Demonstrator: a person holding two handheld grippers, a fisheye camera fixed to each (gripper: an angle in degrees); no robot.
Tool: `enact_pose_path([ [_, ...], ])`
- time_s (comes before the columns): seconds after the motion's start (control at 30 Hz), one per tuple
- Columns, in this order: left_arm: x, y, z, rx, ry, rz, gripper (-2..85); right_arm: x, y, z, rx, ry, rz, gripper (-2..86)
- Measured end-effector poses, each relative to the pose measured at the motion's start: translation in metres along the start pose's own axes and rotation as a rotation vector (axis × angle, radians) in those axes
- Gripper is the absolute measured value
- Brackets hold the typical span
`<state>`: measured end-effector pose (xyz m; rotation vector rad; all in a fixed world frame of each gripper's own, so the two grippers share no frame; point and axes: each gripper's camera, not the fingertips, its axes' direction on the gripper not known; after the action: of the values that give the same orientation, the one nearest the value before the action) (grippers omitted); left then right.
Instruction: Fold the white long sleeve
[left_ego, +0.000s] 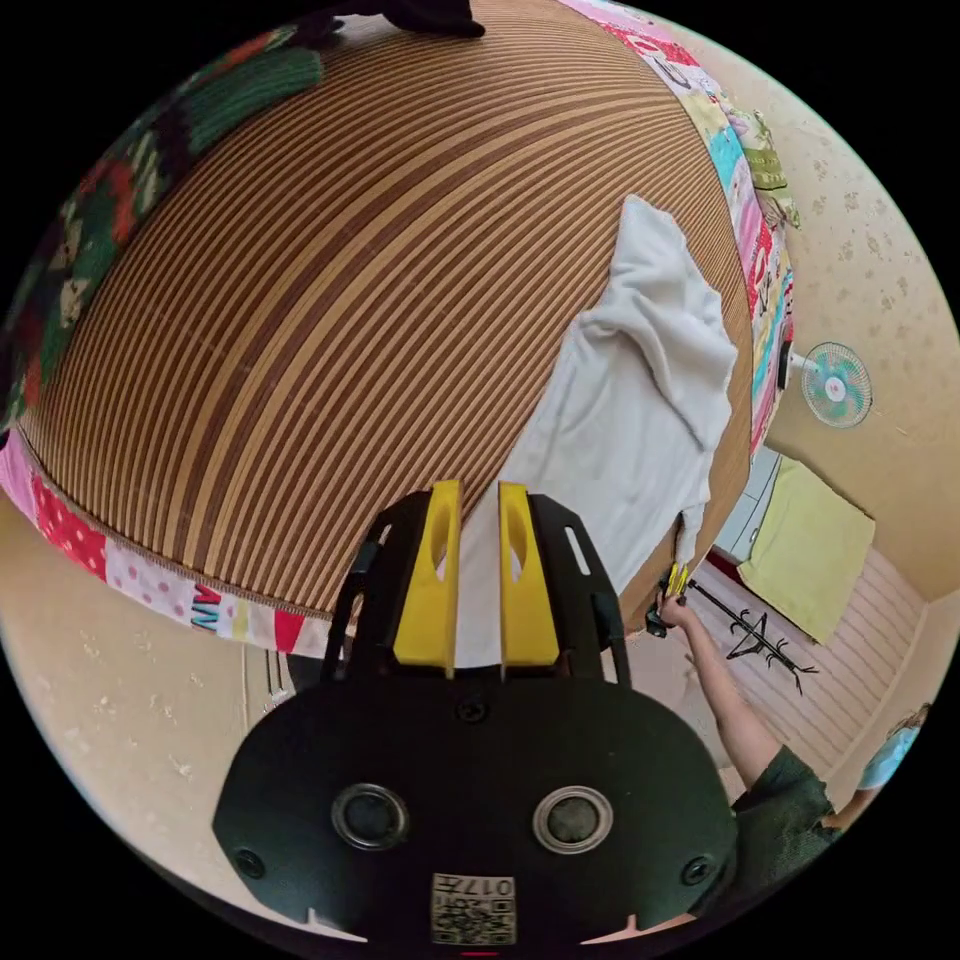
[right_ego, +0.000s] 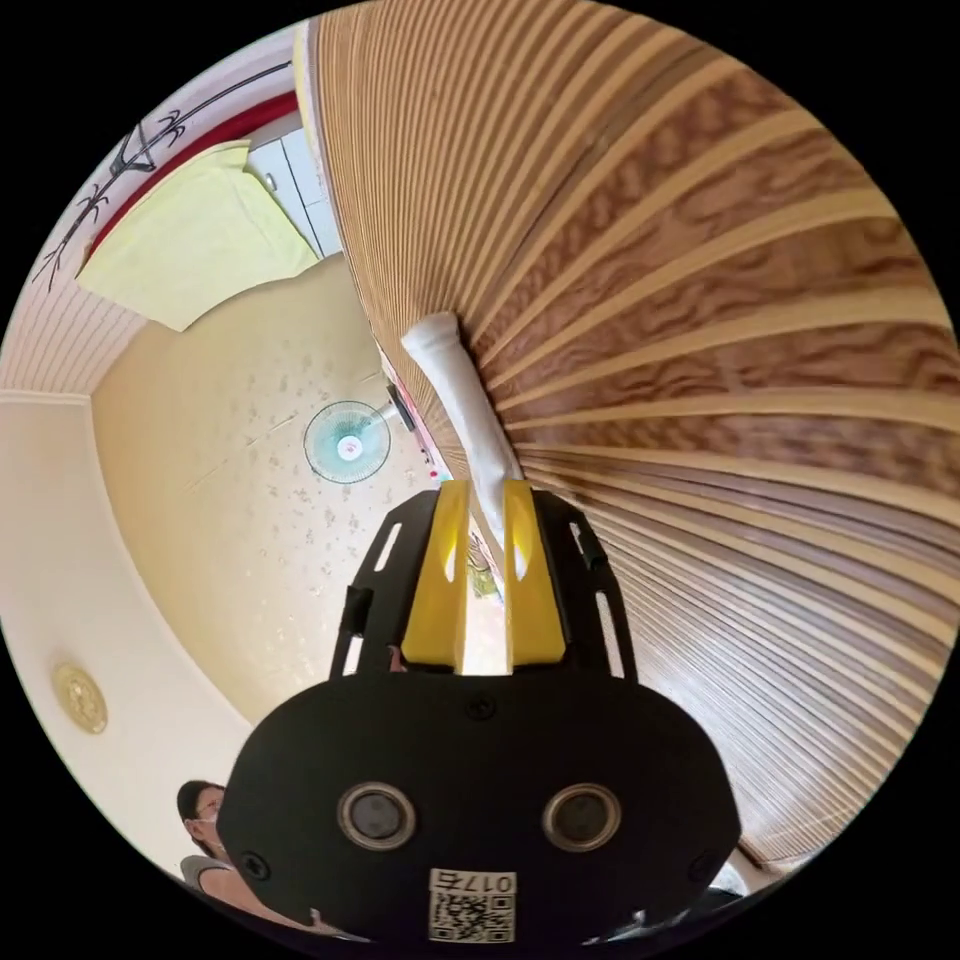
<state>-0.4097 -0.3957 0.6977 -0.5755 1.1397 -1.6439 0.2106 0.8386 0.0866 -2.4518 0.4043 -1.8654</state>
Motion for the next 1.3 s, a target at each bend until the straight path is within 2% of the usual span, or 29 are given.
enact_pose_path([
  [0.03, -0.01, 0.014, 0.006, -0.02, -0.014, -0.014, 6.4, -0.001, 0.003, 0.006, 0.001, -0.023, -0.007, 4.0],
  [0.13, -0.032, 0.047, 0.012, -0.034, -0.019, -0.052, 6.2, -0.018, 0.024, 0.053, -0.082, -0.284, -0.087, 2.5],
  [0.2, -0.044, 0.064, 0.014, -0.034, -0.014, -0.071, 6.2, -0.043, 0.062, 0.102, -0.238, -0.51, -0.171, 2.0],
  [0.3, -0.057, 0.085, 0.017, -0.033, -0.024, -0.092, 6.6, -0.081, 0.146, 0.166, -0.498, -0.599, -0.305, 1.7],
  [0.37, -0.059, 0.095, 0.023, -0.04, -0.026, -0.088, 7.6, -0.092, 0.214, 0.205, -0.696, -0.57, -0.378, 1.6],
  [0.47, -0.052, 0.098, 0.034, -0.072, -0.029, -0.045, 9.1, -0.076, 0.339, 0.268, -1.045, -0.379, -0.488, 1.4],
  [0.53, -0.045, 0.097, 0.04, -0.086, -0.046, -0.004, 9.8, -0.038, 0.406, 0.303, -1.276, -0.173, -0.503, 1.3],
  [0.6, -0.038, 0.095, 0.046, -0.099, -0.058, 0.035, 10.3, 0.033, 0.472, 0.327, -1.588, 0.137, -0.461, 1.1],
  [0.67, -0.032, 0.092, 0.049, -0.1, -0.073, 0.079, 11.1, 0.074, 0.495, 0.319, -1.731, 0.322, -0.449, 1.1],
  [0.7, -0.032, 0.092, 0.049, -0.098, -0.078, 0.088, 11.2, 0.087, 0.497, 0.303, -1.746, 0.423, -0.474, 1.1],
  [0.8, -0.032, 0.089, 0.053, -0.107, -0.132, 0.139, 12.0, 0.09, 0.474, 0.248, -1.699, 0.501, -0.542, 1.5],
  [0.83, -0.034, 0.088, 0.058, -0.128, -0.161, 0.164, 12.4, 0.09, 0.467, 0.234, -1.685, 0.522, -0.545, 1.6],
  [0.97, -0.041, 0.087, 0.09, -0.267, -0.329, 0.256, 13.6, 0.093, 0.41, 0.132, -1.542, 0.807, -0.563, 4.4],
  [1.07, -0.049, 0.089, 0.115, -0.35, -0.362, 0.297, 14.4, 0.105, 0.385, 0.069, -1.516, 1.041, -0.464, 9.2],
  [1.2, -0.054, 0.083, 0.131, -0.372, -0.365, 0.32, 14.0, 0.139, 0.379, 0.011, -1.607, 1.283, -0.264, 13.7],
  [1.3, -0.059, 0.073, 0.144, -0.406, -0.399, 0.329, 12.6, 0.158, 0.377, 0.0, -1.615, 1.309, -0.196, 16.0],
])
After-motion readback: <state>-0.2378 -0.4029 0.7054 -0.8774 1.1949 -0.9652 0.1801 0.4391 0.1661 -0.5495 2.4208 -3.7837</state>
